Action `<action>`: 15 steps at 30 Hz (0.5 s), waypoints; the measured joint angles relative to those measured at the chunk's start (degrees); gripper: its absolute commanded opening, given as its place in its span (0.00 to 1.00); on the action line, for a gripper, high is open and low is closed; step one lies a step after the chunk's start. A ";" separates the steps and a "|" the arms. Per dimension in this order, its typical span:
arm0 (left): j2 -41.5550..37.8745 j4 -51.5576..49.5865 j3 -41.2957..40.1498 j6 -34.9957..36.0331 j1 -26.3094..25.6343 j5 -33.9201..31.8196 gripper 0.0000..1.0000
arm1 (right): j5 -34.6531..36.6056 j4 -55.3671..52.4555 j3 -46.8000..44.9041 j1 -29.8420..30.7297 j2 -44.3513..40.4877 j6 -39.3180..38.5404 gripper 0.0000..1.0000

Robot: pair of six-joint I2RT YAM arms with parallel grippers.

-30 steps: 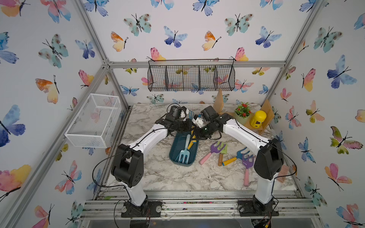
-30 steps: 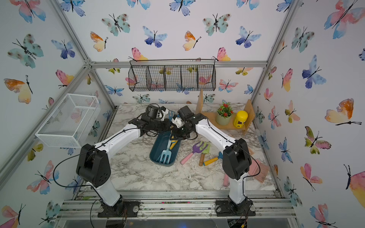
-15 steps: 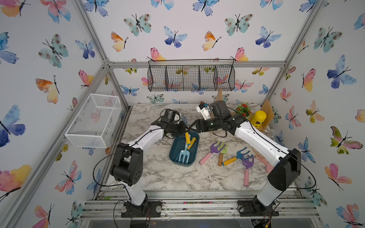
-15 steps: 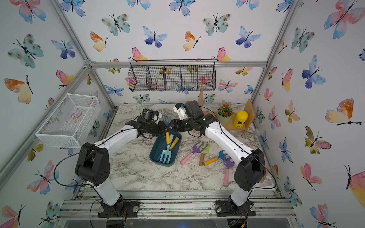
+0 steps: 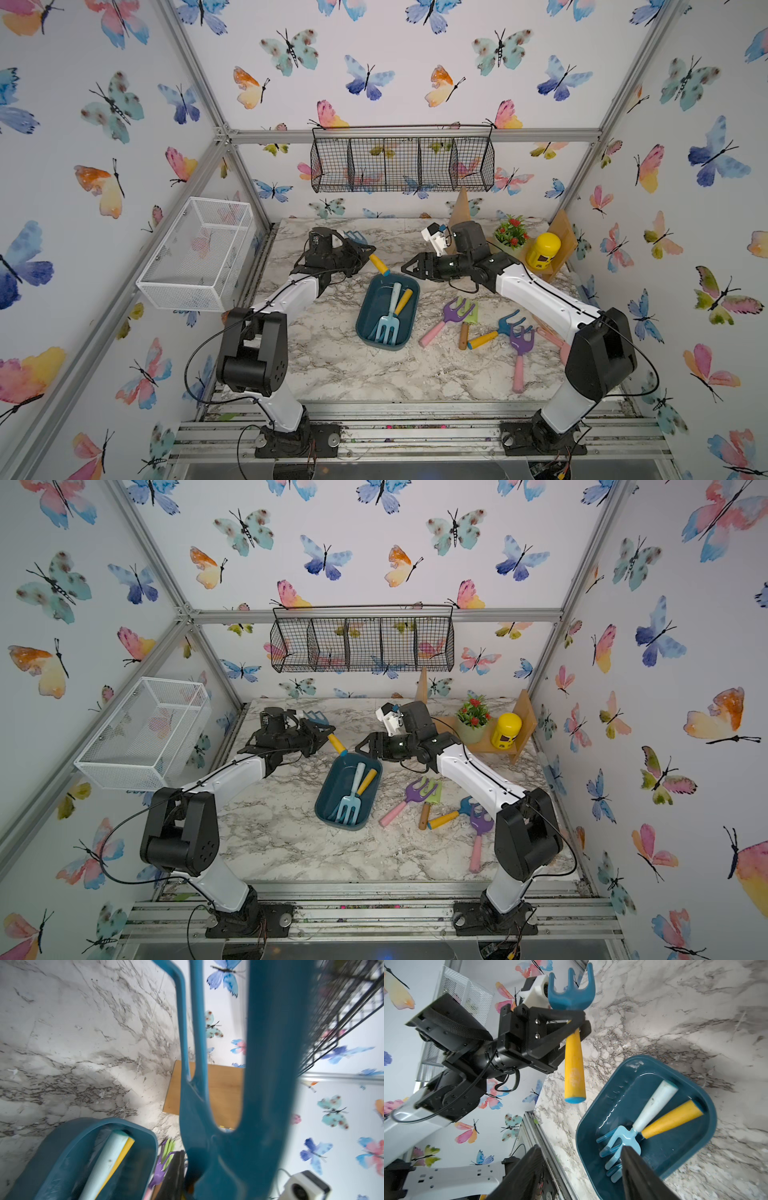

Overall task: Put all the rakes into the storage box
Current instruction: Adjust the rake.

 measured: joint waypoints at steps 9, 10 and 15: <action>-0.98 18.36 -8.66 -18.58 -0.70 -1.16 0.00 | -8.13 22.73 -8.33 -0.61 -0.04 13.64 0.65; -1.22 19.19 -9.03 -19.65 -0.76 -1.33 0.00 | -8.72 25.03 -8.72 -0.63 -0.04 14.97 0.65; -3.89 25.05 -11.69 -24.04 -1.68 -3.08 0.00 | -10.75 33.11 -9.33 -0.63 0.57 19.65 0.65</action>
